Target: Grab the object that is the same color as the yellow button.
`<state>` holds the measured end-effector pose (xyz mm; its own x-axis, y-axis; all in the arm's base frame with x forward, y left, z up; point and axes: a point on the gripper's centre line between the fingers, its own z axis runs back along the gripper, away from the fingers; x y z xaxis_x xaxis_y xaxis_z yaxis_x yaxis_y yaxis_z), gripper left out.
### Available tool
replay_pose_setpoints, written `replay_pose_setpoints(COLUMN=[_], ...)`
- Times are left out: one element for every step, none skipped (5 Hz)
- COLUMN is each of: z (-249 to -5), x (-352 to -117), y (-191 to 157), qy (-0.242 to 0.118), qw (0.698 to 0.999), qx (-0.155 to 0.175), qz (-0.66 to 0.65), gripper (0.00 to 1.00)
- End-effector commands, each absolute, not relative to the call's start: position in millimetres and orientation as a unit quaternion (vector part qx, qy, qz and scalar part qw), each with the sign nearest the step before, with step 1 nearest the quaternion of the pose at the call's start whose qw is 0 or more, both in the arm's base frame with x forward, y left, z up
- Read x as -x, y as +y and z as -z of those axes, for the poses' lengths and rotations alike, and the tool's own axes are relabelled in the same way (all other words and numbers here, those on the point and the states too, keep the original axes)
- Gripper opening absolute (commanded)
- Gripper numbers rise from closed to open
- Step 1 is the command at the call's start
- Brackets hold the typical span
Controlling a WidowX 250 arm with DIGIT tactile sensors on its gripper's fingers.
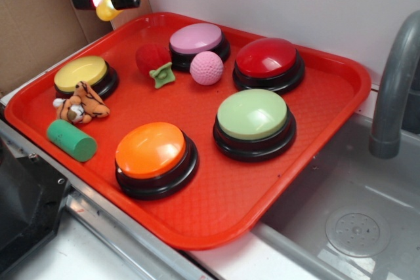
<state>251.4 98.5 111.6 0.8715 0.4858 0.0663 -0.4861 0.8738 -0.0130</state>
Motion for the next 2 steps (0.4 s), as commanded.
replay_pose_setpoints(z=[-122,-117], x=[-204,-188], y=[68,55], qy=[-0.034,-0.026], qw=[0.995,0.997], qx=[0.014,0.037], qz=[-0.092,-0.063], gripper=[0.00,0.00])
